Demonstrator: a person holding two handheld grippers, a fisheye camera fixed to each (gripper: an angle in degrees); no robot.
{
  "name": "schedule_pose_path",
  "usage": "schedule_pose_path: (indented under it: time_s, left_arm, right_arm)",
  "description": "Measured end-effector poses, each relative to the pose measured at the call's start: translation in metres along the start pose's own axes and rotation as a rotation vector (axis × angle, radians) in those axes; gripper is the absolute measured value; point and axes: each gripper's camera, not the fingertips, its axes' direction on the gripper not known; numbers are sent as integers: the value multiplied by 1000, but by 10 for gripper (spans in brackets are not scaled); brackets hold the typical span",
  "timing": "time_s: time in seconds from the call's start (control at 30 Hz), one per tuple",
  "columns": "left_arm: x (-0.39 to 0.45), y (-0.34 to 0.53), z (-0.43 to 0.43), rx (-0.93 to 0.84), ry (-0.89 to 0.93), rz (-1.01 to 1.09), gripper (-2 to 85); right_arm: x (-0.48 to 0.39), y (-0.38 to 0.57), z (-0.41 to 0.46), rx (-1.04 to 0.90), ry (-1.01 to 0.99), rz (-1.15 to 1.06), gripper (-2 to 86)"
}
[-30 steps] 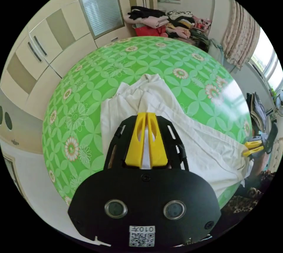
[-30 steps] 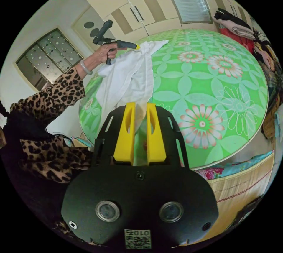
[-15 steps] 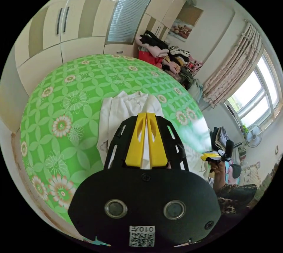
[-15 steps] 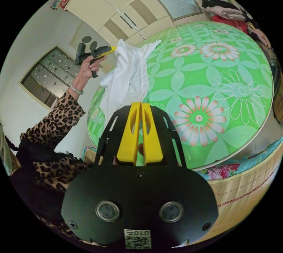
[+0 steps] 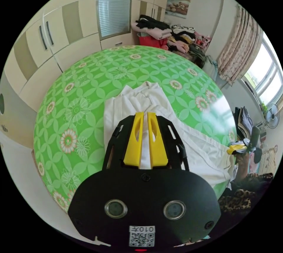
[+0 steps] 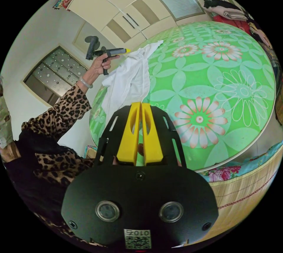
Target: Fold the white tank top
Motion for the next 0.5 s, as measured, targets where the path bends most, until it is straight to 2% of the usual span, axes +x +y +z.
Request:
schedule_pose_path:
  time_s: [0.13, 0.27, 0.33, 0.4, 0.5]
  left_arm:
    - [25, -1, 5, -67, 25, 108, 34]
    - [38, 14, 7, -101, -127, 151, 15]
    - [37, 23, 7, -115, -136, 125, 5]
    - [36, 33, -5, -95, -99, 117, 1]
    - [24, 59, -64, 59, 48, 56, -2]
  right_arm:
    - [18, -12, -11, 3, 4, 5, 31]
    - [34, -26, -20, -5, 6, 1, 31]
    - [46, -35, -28, -11, 0, -3, 31]
    - [56, -44, -35, -15, -15, 12, 31]
    - [78, -60, -47, -33, -60, 46, 32]
